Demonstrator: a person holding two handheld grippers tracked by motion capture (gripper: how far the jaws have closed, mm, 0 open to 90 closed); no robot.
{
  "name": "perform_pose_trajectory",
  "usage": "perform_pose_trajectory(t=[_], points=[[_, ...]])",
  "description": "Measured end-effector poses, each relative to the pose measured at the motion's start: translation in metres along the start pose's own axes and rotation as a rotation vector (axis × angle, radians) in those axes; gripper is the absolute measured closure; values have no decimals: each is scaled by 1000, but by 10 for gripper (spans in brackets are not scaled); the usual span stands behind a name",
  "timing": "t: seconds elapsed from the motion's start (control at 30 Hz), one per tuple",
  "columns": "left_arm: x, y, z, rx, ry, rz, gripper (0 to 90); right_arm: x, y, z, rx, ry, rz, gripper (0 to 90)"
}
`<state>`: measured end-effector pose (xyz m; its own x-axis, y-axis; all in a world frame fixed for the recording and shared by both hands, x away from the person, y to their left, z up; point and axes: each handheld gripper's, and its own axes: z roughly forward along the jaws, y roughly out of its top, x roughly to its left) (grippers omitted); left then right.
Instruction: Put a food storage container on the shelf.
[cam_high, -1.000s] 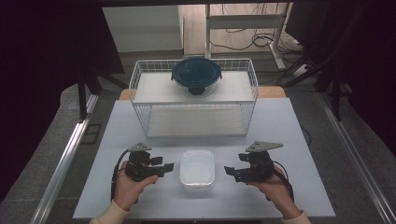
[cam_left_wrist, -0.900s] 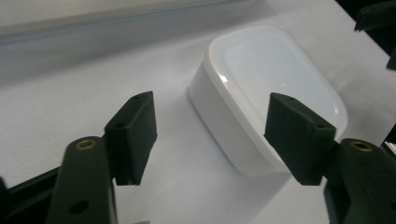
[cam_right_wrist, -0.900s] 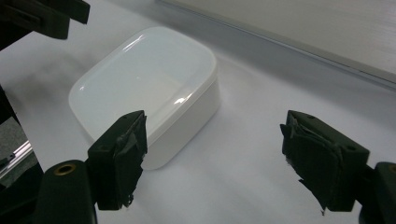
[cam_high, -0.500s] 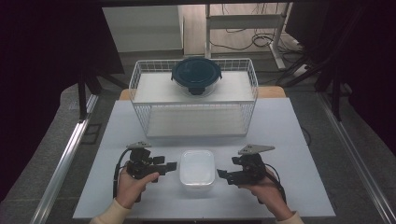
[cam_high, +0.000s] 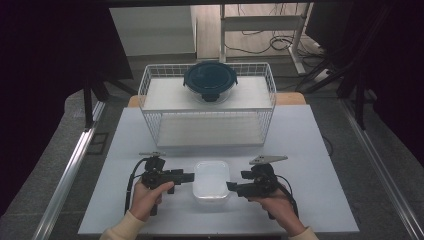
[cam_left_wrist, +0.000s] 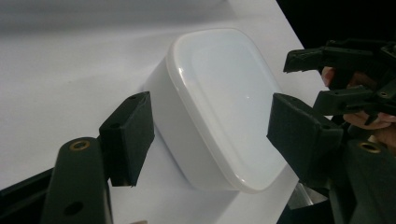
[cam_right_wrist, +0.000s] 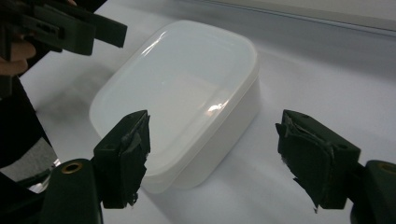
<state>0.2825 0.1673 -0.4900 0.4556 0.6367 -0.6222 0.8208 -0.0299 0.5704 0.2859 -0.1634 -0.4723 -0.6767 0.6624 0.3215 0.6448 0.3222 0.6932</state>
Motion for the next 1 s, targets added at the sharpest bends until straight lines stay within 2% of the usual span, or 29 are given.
perform_pose_trajectory(t=[0.1,0.17,0.2,0.23,0.37,0.53,0.57,0.63,0.67,0.73,0.77,0.83,0.87,0.9,0.93,0.97,1.0], points=[[1,0,2,7,-7,-7,316,-2,1,0,-6,13,19,261],[2,0,4,12,-18,-17,319,-5,2,0,-10,38,55,283],[3,1,6,15,-37,-29,320,-7,2,2,-7,48,71,300],[3,1,6,15,-37,-29,322,-7,2,2,-7,48,71,300],[5,1,11,22,-62,-55,333,-12,5,10,-1,64,115,350],[9,1,15,27,-61,-66,346,-16,7,19,8,70,151,375],[11,1,16,28,-67,-78,352,-17,6,21,15,73,156,383],[18,-2,20,27,-114,-128,369,-17,6,23,25,72,164,401],[20,-3,22,34,-96,-136,389,-17,5,24,24,84,170,430],[20,-3,22,32,-101,-134,406,-17,5,24,24,92,172,446],[20,-3,22,33,-119,-138,421,-17,4,26,31,104,174,485],[18,-4,23,38,-118,-125,448,-17,4,27,37,113,181,507],[18,-5,25,51,-113,-122,458,-20,2,28,45,143,218,550],[18,-5,25,51,-113,-122,476,-20,2,28,45,143,218,550],[19,-6,26,49,-127,-134,476,-21,2,28,48,165,244,564],[21,-8,26,46,-154,-160,536,-24,1,28,43,180,268,602],[26,-10,27,45,-162,-181,581,-26,1,27,43,188,280,614]])
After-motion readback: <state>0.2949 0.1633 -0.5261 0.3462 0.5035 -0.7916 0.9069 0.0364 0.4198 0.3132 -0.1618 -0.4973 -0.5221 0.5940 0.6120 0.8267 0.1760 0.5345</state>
